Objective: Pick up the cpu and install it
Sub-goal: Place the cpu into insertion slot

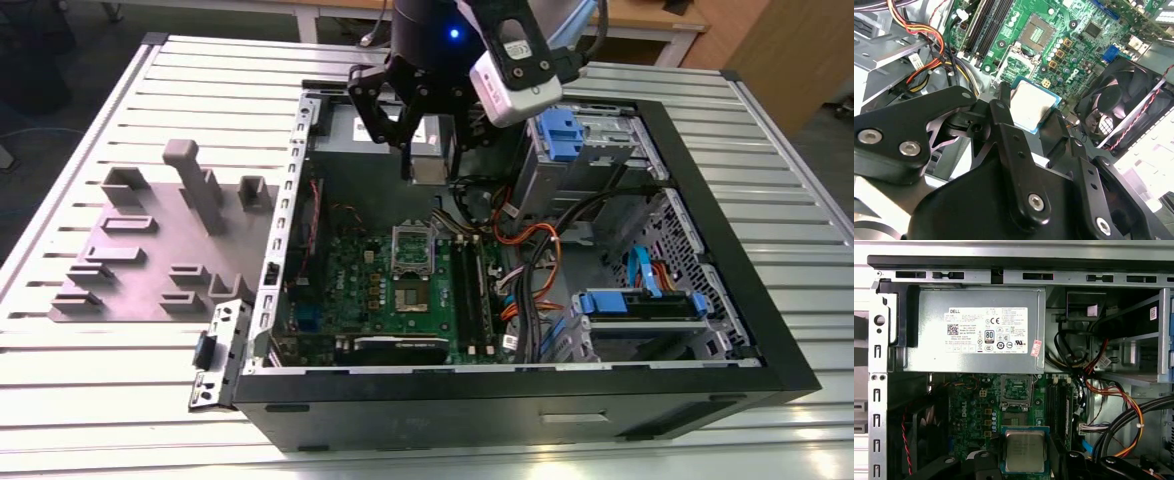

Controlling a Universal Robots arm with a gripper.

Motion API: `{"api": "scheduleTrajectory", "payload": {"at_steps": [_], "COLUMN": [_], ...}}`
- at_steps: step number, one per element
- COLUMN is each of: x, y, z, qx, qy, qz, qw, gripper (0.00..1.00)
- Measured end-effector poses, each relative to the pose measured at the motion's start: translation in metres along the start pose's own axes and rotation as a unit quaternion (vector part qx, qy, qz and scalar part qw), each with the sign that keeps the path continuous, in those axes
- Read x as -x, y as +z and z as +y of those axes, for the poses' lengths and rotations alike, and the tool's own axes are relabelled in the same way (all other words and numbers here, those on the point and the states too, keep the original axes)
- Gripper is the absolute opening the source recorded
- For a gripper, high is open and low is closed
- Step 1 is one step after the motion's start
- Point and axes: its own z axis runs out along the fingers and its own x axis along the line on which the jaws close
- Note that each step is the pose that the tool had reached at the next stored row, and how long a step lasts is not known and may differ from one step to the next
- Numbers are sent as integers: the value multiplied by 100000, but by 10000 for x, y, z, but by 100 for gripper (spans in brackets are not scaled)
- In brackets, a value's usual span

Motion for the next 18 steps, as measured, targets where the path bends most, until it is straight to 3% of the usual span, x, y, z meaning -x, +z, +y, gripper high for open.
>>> {"api": "scheduleTrajectory", "payload": {"at_steps": [18], "x": [0], "y": [48], "z": [-17], "qx": [-4], "qy": [-1], "qz": [2], "qw": [100000], "gripper": [47]}}
